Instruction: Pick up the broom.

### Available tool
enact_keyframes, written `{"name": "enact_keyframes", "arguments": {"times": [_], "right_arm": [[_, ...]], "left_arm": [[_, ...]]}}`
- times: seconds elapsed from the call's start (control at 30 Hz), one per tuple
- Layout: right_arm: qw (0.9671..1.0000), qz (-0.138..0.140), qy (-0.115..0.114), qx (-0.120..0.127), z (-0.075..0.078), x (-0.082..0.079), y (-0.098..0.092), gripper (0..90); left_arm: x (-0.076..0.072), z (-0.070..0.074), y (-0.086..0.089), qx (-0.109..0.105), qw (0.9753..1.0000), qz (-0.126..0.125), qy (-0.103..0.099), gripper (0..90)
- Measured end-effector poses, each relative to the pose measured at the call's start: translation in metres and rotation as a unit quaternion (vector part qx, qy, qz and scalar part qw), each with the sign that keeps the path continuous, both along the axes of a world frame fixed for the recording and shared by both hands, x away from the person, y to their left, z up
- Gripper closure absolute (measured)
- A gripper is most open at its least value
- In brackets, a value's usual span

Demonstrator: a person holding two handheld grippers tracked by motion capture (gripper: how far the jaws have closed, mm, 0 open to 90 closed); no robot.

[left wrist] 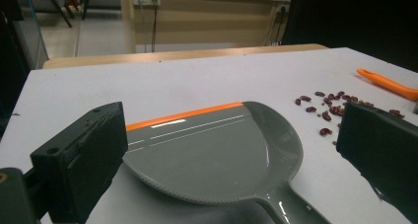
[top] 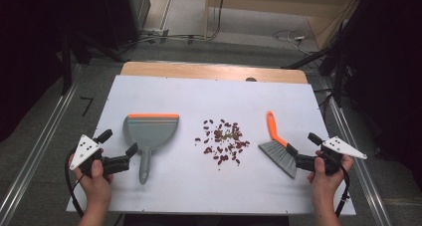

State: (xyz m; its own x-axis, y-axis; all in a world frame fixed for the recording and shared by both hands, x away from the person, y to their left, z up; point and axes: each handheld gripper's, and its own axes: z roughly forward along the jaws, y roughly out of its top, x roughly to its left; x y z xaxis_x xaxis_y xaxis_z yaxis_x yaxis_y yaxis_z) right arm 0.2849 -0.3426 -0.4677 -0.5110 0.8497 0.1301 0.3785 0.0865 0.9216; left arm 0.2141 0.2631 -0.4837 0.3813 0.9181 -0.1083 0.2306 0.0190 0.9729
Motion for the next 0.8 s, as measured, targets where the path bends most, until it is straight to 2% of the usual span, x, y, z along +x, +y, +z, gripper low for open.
{"name": "enact_keyframes", "arguments": {"times": [0.17,0.27,0.4,0.57,0.6,0.63,0.67,0.7,0.73,0.8], "right_arm": [[0.9999,0.005,-0.008,0.003,0.012,0.001,0.003,0.0],[0.9999,0.003,-0.012,-0.008,0.023,0.001,0.009,0.0],[0.9997,0.009,-0.019,-0.01,0.04,0.004,0.017,0.0],[0.9994,0.011,-0.022,-0.023,0.061,0.014,0.026,0.0],[0.9994,0.011,-0.022,-0.023,0.061,0.014,0.026,0.0],[0.9994,0.005,-0.015,-0.031,0.068,0.022,0.029,0.0],[0.9994,0.005,-0.015,-0.031,0.068,0.022,0.029,0.0],[0.9991,0.011,-0.011,-0.039,0.074,0.032,0.032,0.6],[0.9991,0.006,-0.008,-0.042,0.075,0.036,0.034,4.0],[0.9991,0.0,-0.005,-0.043,0.075,0.045,0.036,4.3]], "left_arm": [[-0.001,0.001,-0.003,0.007,1.0,0.003,-0.005,0.0],[0.0,0.002,-0.003,0.005,1.0,0.003,-0.005,0.0],[0.002,0.0,-0.006,0.005,1.0,0.002,-0.002,0.0],[0.003,0.001,-0.009,0.008,1.0,-0.002,-0.003,0.0],[0.003,0.001,-0.009,0.008,1.0,-0.002,-0.003,0.0],[0.002,0.001,-0.01,0.007,1.0,-0.003,-0.003,0.0],[0.002,0.001,-0.01,0.006,1.0,-0.004,-0.003,0.0],[0.003,0.001,-0.011,0.008,1.0,-0.004,-0.002,0.0],[0.003,0.001,-0.012,0.008,1.0,-0.004,-0.002,0.0],[0.004,0.0,-0.012,0.008,1.0,-0.005,-0.001,0.0]]}}
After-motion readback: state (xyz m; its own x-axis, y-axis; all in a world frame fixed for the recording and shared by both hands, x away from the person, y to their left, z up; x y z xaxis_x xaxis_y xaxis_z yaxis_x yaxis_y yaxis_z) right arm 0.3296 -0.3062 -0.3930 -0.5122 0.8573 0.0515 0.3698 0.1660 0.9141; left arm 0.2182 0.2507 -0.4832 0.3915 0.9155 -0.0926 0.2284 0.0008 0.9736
